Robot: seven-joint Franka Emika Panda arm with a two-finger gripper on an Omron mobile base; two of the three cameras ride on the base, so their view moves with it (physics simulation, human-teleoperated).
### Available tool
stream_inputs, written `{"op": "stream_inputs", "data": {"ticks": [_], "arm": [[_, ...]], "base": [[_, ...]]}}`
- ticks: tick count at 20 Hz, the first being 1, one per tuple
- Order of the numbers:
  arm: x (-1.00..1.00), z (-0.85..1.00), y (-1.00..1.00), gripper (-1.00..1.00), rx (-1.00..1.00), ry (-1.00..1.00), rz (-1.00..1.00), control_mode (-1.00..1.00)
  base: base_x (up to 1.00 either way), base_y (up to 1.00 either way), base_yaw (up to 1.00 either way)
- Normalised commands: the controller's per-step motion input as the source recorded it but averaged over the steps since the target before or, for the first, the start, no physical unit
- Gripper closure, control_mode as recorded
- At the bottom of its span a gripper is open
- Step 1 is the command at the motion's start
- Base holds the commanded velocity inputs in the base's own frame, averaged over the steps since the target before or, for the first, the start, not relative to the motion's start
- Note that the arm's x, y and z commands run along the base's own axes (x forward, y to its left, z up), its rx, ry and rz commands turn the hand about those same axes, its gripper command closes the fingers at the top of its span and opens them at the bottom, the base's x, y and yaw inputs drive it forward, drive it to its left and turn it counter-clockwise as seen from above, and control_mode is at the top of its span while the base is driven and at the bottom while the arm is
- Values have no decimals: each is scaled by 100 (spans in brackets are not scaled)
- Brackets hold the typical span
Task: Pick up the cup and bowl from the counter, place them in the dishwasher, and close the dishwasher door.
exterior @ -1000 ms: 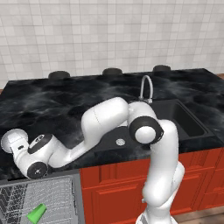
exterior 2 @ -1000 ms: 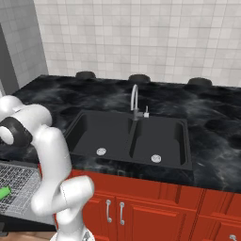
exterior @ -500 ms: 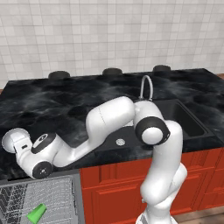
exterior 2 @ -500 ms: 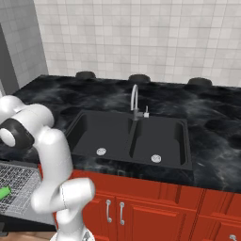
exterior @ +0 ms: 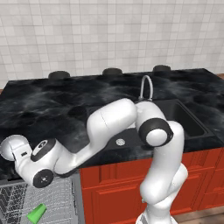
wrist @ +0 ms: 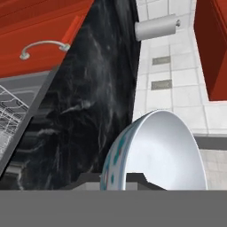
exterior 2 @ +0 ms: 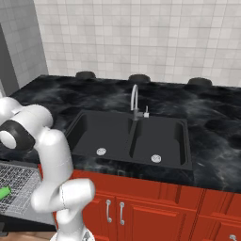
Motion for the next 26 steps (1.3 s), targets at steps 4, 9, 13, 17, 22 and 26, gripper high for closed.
{"op": "stream_inputs", "data": {"ticks": [4, 9, 13, 17, 22, 26], "arm": [[-52, -59, 6, 100, 1, 0, 0, -100], [-45, -79, 1, 100, 0, 0, 0, -100], [-39, -69, 0, 100, 0, 1, 0, -100], [-31, -40, 0, 100, 0, 0, 0, -100], [-20, 4, -10, 100, 1, 0, 0, -100], [-12, 9, -10, 100, 9, 1, 0, -100]], "base": [[0, 0, 0], [0, 0, 0], [0, 0, 0], [0, 0, 0], [0, 0, 0], [0, 0, 0]]}}
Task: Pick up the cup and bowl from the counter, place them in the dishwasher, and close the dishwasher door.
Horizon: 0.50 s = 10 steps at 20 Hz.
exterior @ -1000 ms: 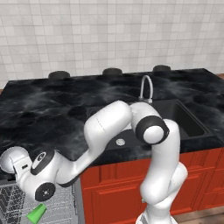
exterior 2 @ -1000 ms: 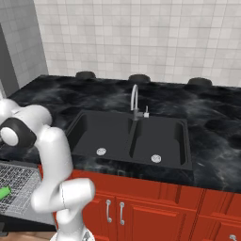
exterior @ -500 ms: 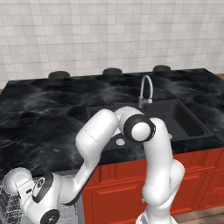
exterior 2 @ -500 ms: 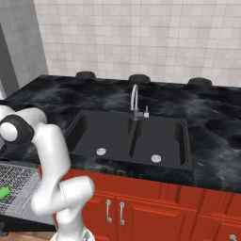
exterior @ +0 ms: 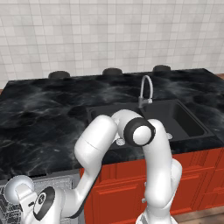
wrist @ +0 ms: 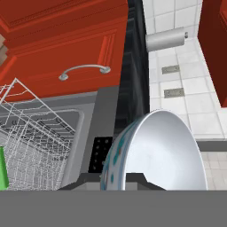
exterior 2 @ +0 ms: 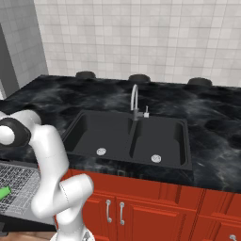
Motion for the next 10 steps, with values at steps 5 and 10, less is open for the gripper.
{"op": "stream_inputs", "data": {"ticks": [5, 10], "arm": [[0, 0, 0, 100, 12, 9, -1, -100], [0, 0, 0, 100, 21, 7, -5, -100]], "base": [[0, 0, 0], [0, 0, 0]]}}
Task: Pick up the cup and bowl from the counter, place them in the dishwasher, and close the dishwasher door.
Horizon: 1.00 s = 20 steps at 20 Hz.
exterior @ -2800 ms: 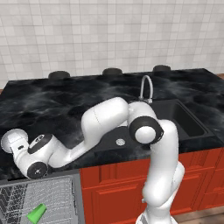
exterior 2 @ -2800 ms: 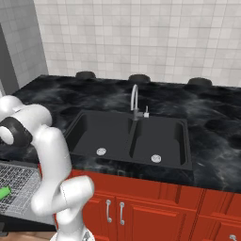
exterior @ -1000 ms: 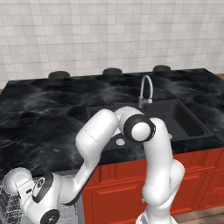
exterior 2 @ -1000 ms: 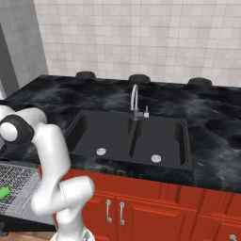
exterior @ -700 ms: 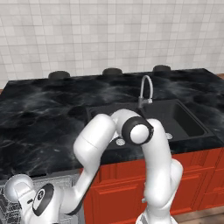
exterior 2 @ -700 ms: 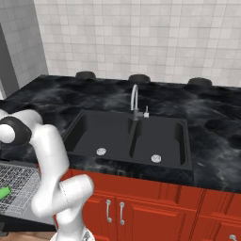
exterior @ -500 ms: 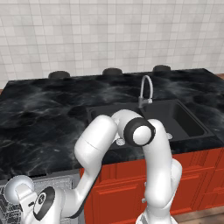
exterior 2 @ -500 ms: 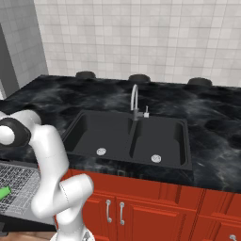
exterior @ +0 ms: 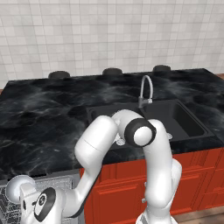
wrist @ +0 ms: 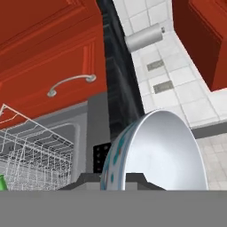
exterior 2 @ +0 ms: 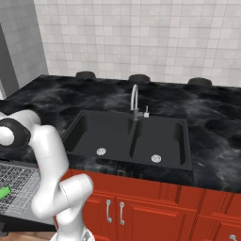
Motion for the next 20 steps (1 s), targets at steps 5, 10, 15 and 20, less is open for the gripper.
{"op": "stream_inputs", "data": {"ticks": [5, 10, 15, 20], "arm": [[0, -17, 2, 100, 0, 14, -1, -100], [0, -51, 26, 100, -12, 27, -8, -100], [0, -10, 7, 100, -15, 15, -7, -100], [1, 0, -1, 100, -22, 0, -1, -100]], "base": [[0, 0, 0], [0, 0, 0], [0, 0, 0], [0, 0, 0]]}}
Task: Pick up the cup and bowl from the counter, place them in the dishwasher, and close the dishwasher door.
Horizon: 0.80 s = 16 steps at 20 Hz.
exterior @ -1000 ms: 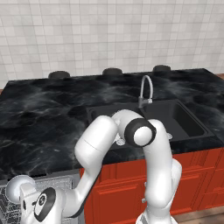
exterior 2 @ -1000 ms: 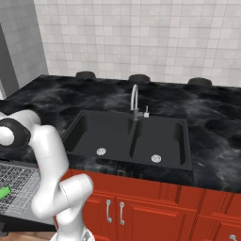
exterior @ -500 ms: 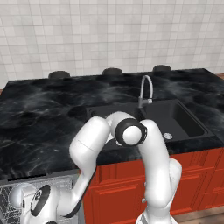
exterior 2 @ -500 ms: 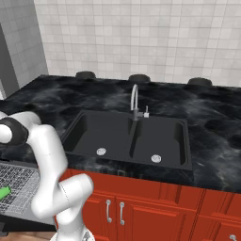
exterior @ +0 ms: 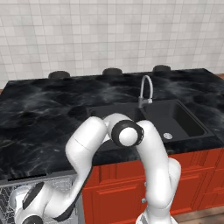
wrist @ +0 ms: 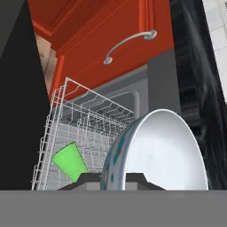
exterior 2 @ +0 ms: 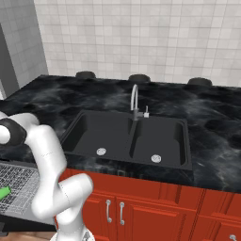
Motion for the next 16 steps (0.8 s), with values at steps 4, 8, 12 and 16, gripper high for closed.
{"op": "stream_inputs", "data": {"ticks": [4, 8, 12, 16], "arm": [[6, -16, 0, 100, -10, 6, -3, -100], [5, -17, -2, 100, 0, 10, -5, -100], [6, -34, -3, 100, -3, 7, -2, -100], [15, -67, -7, 100, -14, 5, 0, -100]], "base": [[0, 0, 0], [0, 0, 0], [0, 0, 0], [0, 0, 0]]}}
